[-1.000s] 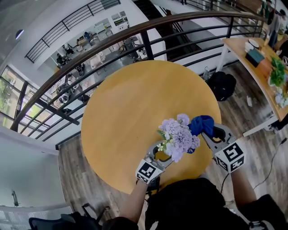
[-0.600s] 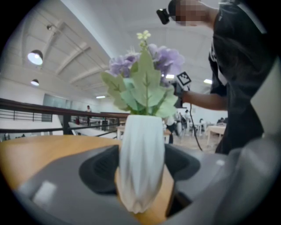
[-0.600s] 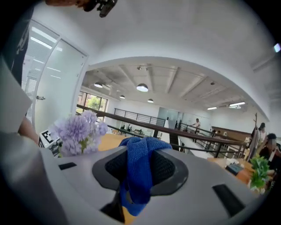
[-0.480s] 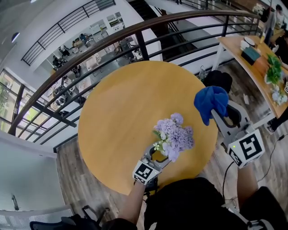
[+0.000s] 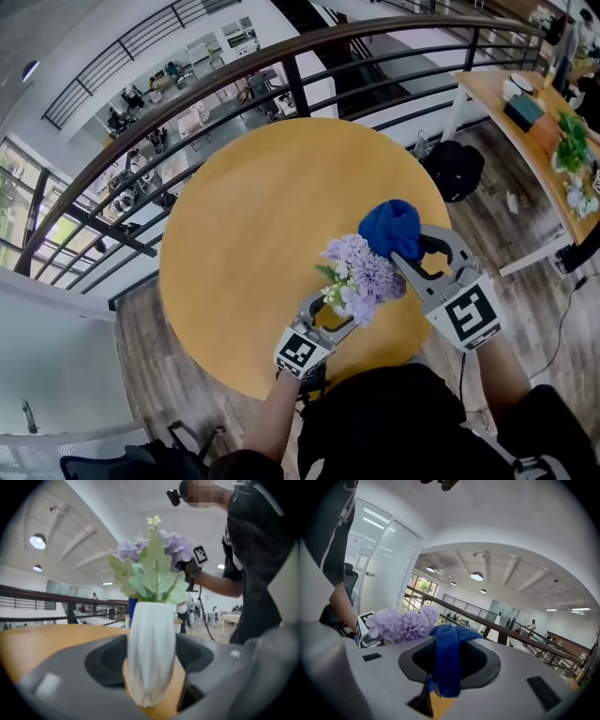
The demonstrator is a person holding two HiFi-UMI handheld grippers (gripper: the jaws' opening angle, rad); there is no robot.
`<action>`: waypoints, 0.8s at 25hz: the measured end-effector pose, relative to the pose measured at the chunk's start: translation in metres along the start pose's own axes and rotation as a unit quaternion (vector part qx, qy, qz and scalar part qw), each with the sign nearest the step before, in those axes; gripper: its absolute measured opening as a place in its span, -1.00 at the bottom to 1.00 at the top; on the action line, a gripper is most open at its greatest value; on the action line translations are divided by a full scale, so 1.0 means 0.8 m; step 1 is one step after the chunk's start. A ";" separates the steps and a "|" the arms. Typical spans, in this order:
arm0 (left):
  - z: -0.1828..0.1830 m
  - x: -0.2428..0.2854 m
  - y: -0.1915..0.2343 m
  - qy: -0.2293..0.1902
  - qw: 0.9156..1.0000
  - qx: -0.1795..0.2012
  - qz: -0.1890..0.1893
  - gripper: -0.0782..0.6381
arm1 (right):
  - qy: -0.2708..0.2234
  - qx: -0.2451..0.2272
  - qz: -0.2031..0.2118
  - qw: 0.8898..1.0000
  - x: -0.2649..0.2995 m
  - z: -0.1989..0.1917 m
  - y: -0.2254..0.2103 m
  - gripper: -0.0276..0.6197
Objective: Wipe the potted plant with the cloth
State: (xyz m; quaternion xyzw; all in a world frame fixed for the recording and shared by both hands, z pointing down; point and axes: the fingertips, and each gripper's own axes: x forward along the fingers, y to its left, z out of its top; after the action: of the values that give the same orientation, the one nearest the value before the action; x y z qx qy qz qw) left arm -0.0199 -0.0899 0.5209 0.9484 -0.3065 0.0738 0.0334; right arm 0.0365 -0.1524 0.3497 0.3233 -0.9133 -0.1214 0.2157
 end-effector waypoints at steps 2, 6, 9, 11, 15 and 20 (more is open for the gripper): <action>0.000 0.001 0.000 0.000 1.000 0.000 0.001 0.10 | 0.021 0.014 0.000 1.000 0.006 -0.030 -0.003 -0.55; -0.003 0.001 -0.002 0.000 1.000 -0.004 0.001 0.10 | 0.071 0.047 -0.002 0.996 0.011 -0.094 -0.006 -0.55; -0.008 -0.002 -0.001 0.004 1.000 -0.005 0.001 0.10 | 0.105 0.059 -0.017 0.993 0.008 -0.131 -0.009 -0.55; -0.006 -0.001 -0.001 -0.001 1.000 -0.003 0.000 0.10 | 0.101 0.064 -0.034 0.992 -0.003 -0.135 -0.015 -0.55; -0.004 -0.003 0.000 -0.004 1.000 0.000 0.005 0.10 | 0.036 0.068 -0.064 0.995 -0.040 -0.073 -0.029 -0.55; -0.004 -0.004 0.012 -0.008 0.999 -0.004 0.031 0.10 | -0.089 0.071 -0.057 0.992 -0.089 0.056 -0.038 -0.55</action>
State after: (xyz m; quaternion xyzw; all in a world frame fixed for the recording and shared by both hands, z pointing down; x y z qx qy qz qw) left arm -0.0284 -0.0956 0.5236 0.9388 -0.3367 0.0657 0.0325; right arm 0.0815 -0.1261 0.2769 0.3771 -0.9154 -0.0965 0.1024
